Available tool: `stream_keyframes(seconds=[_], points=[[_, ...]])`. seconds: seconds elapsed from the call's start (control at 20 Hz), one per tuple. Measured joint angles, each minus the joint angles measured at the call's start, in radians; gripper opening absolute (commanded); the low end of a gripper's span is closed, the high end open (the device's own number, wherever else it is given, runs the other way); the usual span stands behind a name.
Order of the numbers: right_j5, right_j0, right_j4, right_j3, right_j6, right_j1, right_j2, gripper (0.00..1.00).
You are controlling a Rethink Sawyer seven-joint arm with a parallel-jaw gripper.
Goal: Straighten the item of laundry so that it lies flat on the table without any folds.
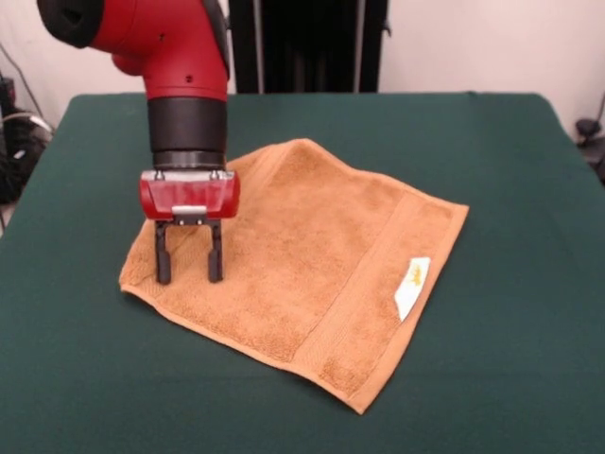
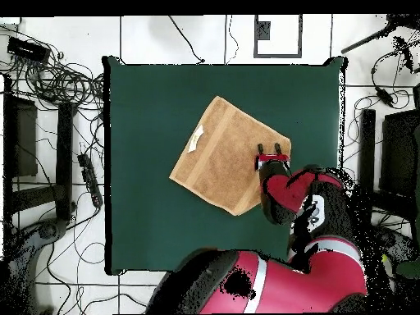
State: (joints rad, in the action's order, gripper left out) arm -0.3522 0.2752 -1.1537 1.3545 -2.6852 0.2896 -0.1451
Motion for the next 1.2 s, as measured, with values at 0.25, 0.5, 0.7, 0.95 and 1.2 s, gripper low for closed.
stream_keyframes(seconds=[0.25,0.5,0.7,0.95,1.2], points=[[0.072,-0.002,0.0,0.012,0.0,0.023,0.025,1.0],[0.151,0.009,0.0,0.021,0.0,0.046,0.07,1.0],[0.176,0.032,0.0,0.023,0.0,0.053,0.108,1.0],[0.176,0.046,0.0,0.025,0.0,0.06,0.135,1.0],[0.176,0.09,-0.009,0.034,0.0,0.067,0.205,1.0]])
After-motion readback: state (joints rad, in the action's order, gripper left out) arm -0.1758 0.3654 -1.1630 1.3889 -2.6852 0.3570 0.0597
